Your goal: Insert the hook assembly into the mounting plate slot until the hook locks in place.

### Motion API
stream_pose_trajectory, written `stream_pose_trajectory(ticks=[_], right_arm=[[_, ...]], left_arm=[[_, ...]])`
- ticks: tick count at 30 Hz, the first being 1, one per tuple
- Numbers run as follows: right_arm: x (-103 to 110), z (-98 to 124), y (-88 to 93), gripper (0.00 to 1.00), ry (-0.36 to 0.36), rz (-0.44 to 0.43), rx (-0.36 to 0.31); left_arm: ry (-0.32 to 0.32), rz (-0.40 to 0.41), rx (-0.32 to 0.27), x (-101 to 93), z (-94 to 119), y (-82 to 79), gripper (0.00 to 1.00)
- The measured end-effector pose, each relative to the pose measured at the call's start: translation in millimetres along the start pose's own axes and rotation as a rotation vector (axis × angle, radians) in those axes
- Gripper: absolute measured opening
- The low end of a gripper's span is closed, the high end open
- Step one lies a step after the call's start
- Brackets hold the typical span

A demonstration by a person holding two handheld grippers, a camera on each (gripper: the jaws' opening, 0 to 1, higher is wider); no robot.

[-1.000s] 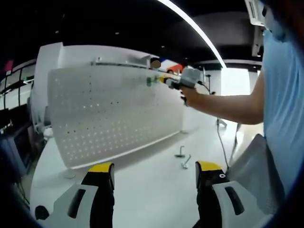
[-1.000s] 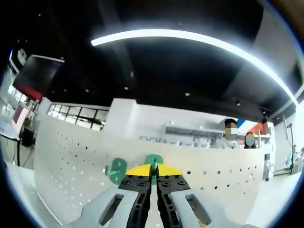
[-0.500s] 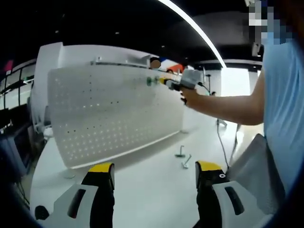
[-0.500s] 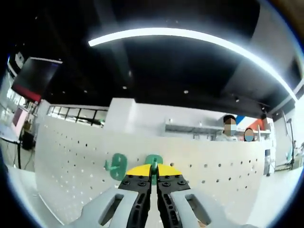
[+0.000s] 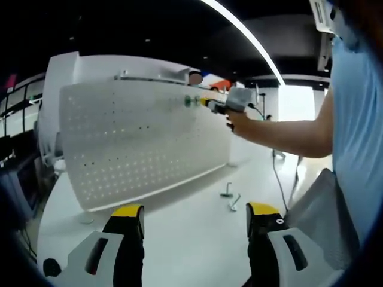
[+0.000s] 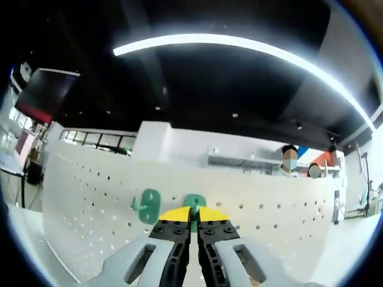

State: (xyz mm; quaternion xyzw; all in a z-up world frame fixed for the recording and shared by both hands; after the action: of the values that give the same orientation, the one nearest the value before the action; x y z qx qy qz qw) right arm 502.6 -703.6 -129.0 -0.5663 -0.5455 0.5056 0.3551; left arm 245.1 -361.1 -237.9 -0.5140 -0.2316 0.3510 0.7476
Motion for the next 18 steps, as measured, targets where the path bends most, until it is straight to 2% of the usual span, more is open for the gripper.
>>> stream_pose_trajectory(ticks=[10,18], right_arm=[[-1.6,-4.6,0.8,0.01,0.0,0.024,0.02],[-2.6,-6.0,3.6,0.02,-0.011,-0.003,0.041]], left_arm=[[-0.006,0.004,-0.005,0.0,0.2,0.8,0.71],[-0.014,0.006,-0.012,0.6,1.3,1.0,0.71]])
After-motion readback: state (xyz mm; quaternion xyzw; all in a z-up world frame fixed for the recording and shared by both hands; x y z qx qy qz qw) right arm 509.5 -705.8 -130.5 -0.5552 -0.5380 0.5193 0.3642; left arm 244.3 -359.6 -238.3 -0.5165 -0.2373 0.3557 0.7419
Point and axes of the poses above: the point that each gripper's makers call its tool centre point, and the gripper's own axes: z roughly backward along the fingers, x roughly to its left, y roughly out of its underside, the point moved 9 cm from there along z, roughly backward along the fingers, and after that the axes turned 8 degrees about x, right-handed, at the moved point
